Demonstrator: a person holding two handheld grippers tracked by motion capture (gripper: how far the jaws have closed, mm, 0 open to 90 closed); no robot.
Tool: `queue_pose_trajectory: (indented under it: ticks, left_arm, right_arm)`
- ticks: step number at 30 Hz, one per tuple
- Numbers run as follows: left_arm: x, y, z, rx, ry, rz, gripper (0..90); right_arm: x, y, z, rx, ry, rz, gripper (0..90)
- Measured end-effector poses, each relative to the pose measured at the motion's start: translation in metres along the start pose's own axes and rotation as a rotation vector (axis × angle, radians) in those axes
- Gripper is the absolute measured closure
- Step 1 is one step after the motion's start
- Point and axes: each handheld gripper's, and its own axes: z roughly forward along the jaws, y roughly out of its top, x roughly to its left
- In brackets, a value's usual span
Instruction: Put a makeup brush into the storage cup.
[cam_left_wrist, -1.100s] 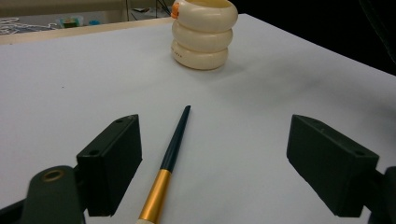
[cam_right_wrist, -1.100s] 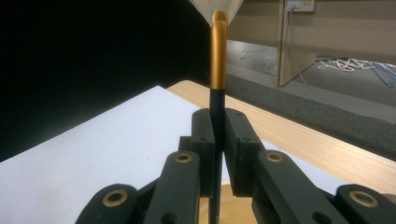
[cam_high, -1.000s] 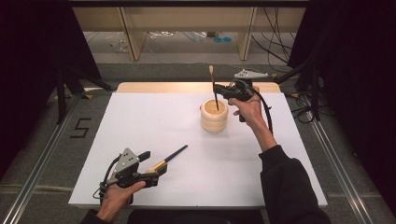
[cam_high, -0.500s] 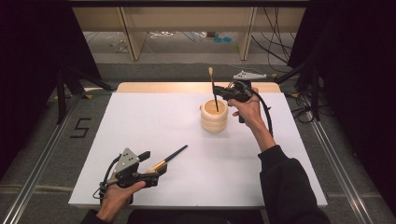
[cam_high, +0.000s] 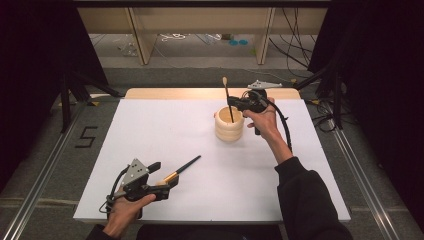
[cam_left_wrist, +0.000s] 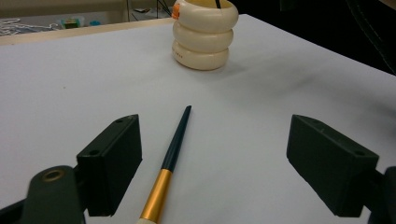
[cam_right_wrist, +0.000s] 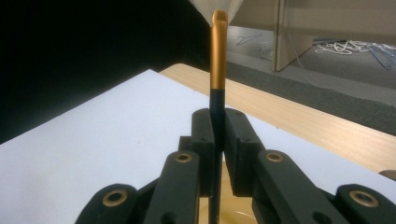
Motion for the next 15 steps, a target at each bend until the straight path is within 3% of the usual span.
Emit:
queue_pose_trajectory:
  ticks: [2, 4, 9, 10, 15]
  left_arm:
    - [0.0000, 0.0000, 0.0001, -0.001, 0.000, -0.001, 17.8]
    - [-0.0003, -0.0001, -0.0001, 0.000, 0.000, -0.001, 17.8]
    - [-0.0016, -0.0006, 0.0004, 0.002, 0.005, -0.019, 17.8]
    - [-0.0007, -0.0002, 0.0001, 0.002, 0.001, -0.001, 17.8]
    - [-0.0008, -0.0002, -0.0002, 0.002, 0.003, -0.003, 17.8]
  right_arm:
    - [-0.0011, -0.0008, -0.0006, 0.007, -0.006, -0.006, 83.1]
    - [-0.0009, -0.0022, -0.0008, 0.005, 0.004, 0.019, 83.1]
    - [-0.0017, -0.0057, 0.0007, 0.008, -0.002, 0.004, 83.0]
    - [-0.0013, -0.0059, 0.0009, 0.012, -0.003, 0.003, 83.0]
    - [0.0000, -0.0095, 0.0039, 0.023, 0.002, 0.002, 82.9]
